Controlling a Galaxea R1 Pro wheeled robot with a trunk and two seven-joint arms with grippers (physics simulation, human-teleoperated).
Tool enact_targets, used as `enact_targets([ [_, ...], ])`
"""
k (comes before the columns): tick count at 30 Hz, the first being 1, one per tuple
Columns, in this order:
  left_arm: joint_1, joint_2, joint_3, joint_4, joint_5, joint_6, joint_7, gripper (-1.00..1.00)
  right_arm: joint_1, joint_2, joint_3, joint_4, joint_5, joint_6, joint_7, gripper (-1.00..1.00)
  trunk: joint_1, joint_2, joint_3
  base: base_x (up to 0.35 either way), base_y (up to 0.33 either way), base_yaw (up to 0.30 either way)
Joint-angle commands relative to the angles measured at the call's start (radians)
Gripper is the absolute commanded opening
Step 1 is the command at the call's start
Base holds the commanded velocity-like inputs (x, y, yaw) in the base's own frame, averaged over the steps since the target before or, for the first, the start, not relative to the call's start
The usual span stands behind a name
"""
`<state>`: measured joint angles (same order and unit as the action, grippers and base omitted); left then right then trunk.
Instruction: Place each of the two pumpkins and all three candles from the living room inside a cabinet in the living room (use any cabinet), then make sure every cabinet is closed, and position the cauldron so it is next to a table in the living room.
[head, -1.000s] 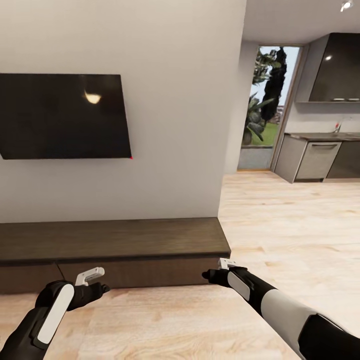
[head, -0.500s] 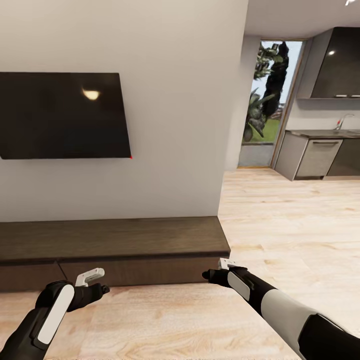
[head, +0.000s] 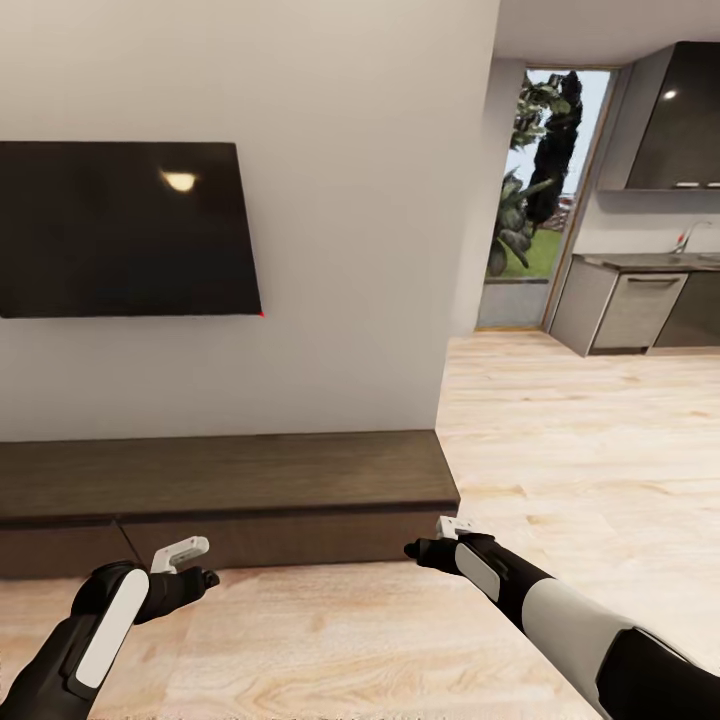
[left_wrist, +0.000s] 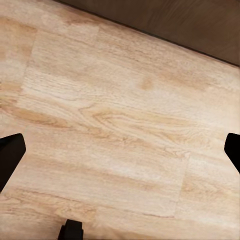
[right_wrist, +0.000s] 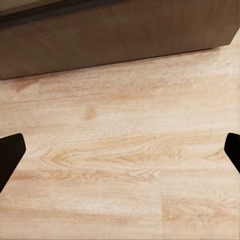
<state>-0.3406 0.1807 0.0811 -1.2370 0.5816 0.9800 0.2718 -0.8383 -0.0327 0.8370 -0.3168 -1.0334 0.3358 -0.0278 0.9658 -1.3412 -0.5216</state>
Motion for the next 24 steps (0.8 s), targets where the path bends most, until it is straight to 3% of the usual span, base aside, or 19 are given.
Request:
enact_targets([
  [1,-0.001,0.0,0.0,-0.001,0.011,0.003,0.009,1.0,-0.001,-0.001,0.005,-0.002,-0.005,0.003,-0.003,1.0,-0.004,0.007,0.0,0.0,0.0,0.0],
  [24,-0.002,-0.001,0.0,0.008,0.011,0.003,0.009,1.0,0.0,-0.001,0.005,-0.002,-0.005,0.002,-0.003,1.0,-0.092,0.168,0.035,0.0,0.0,0.0],
])
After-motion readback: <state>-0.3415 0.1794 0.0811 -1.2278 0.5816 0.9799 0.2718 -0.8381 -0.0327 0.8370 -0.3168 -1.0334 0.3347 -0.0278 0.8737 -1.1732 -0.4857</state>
